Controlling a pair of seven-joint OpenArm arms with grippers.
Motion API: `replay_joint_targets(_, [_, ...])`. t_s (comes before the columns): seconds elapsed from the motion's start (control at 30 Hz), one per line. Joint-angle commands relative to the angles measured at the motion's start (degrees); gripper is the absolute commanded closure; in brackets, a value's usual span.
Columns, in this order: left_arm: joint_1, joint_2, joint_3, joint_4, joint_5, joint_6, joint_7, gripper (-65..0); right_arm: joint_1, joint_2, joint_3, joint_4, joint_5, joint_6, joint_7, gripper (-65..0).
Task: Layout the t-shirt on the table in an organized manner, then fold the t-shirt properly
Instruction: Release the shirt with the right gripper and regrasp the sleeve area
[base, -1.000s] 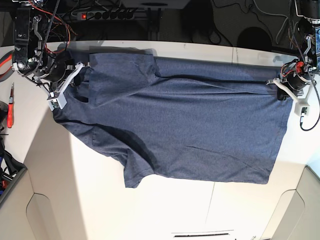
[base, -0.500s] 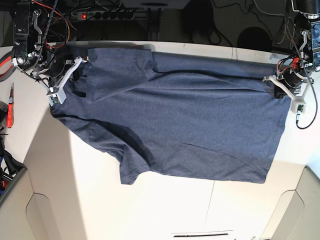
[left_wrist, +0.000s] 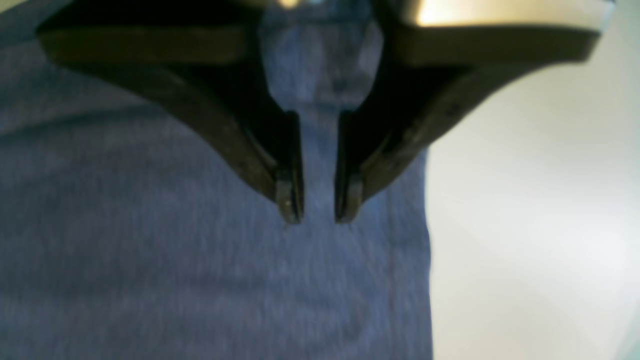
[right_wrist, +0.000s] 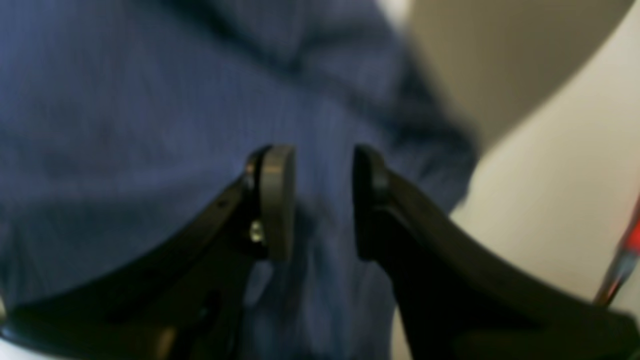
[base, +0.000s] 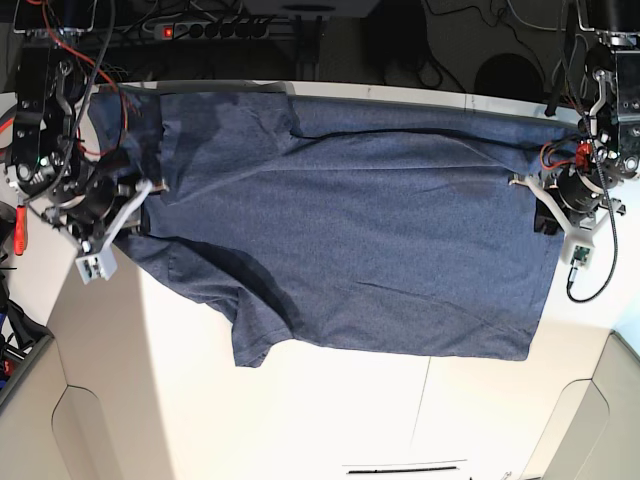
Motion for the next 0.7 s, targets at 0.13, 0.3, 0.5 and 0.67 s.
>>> replay_joint_targets(0.13, [-1.66, -0.92, -0.39, 0.92, -0.26, 0.44, -1.05, -15.1, 4.02, -1.09, -0.70, -0.07, -3.80, -0.02, 2.97, -28.9])
replay_joint_targets(0.3, [-1.64, -0.90, -0.37, 0.92, -0.26, 0.42, -1.05, -15.1, 5.62, -1.11, -7.48, -3.56, -12.98, 0.00, 5.57, -33.0])
replay_joint_targets(0.5, [-1.64, -0.90, -0.37, 0.92, -0.42, 0.42, -1.05, -15.1, 8.48, -1.14, -20.35, -8.13, -24.39, -8.70, 6.23, -33.0])
replay_joint_targets(0.67, [-1.62, -0.90, -0.37, 0.92, -0.42, 0.44, -1.03, -15.1, 12.11, -1.14, -29.05, -13.40, -33.94, -15.78, 5.35, -32.9])
